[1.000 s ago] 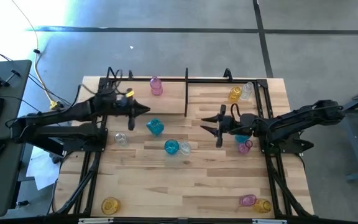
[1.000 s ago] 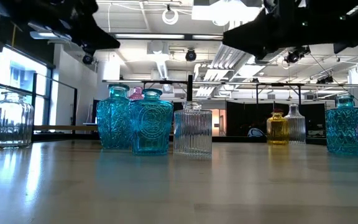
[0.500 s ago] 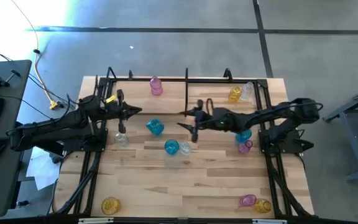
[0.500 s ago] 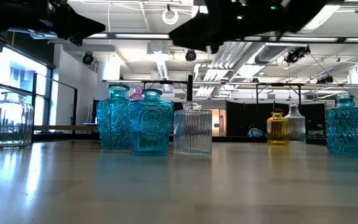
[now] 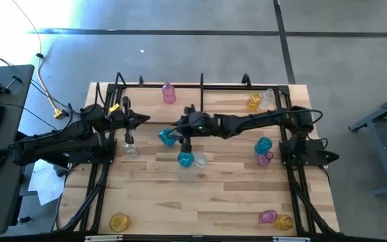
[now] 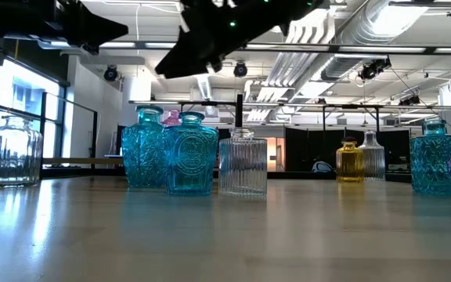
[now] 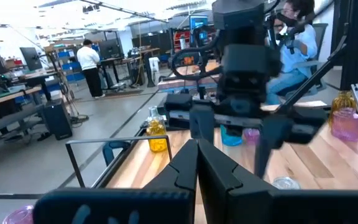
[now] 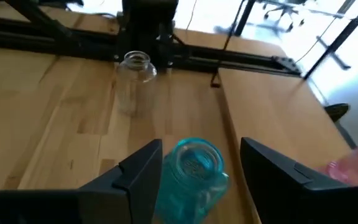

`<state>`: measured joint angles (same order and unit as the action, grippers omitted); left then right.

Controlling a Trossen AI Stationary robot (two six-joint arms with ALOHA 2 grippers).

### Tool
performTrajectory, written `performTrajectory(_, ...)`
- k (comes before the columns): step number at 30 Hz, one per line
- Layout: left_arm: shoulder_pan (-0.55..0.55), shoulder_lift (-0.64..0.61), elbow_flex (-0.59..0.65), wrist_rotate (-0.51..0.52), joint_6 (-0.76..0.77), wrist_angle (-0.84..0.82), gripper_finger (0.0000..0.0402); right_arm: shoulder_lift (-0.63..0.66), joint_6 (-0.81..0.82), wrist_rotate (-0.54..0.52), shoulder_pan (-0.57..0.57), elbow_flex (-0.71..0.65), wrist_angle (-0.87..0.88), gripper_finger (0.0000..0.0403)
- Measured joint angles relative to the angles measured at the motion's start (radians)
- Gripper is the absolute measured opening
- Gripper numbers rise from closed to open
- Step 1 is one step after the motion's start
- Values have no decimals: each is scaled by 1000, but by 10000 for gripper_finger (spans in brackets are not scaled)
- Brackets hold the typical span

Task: Sort vases onto shelf
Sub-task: Put the bottom left blue flower vase on the shelf

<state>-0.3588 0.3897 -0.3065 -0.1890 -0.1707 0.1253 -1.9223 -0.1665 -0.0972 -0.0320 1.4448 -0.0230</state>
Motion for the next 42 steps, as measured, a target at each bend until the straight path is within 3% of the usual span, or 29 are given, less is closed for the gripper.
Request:
performTrajectory(7, -1, 0, 0, 46, -23, 0, 0, -121, 53, 3, -52, 220, 202, 202)
performTrajectory(12, -1, 0, 0, 50, -25, 0, 0, -174, 106, 103, -86, 309, 339, 202)
performTrajectory(16, -1, 0, 0, 51, -25, 0, 0, -184, 44, 171, -88, 311, 343, 202)
performTrajectory(21, -1, 0, 0, 50, -25, -9, 0, -184, -54, 150, -64, 309, 325, 211)
performTrajectory(27, -1, 0, 0, 51, -20, -37, 0, -184, -13, 148, -41, 309, 322, 262)
performTrajectory(30, -1, 0, 0, 51, -16, -41, 0, -184, -16, 89, -34, 309, 326, 282)
performTrajectory(42, 0, 0, 0, 50, 10, -56, 0, -237, -16, 76, -31, 307, 301, 287)
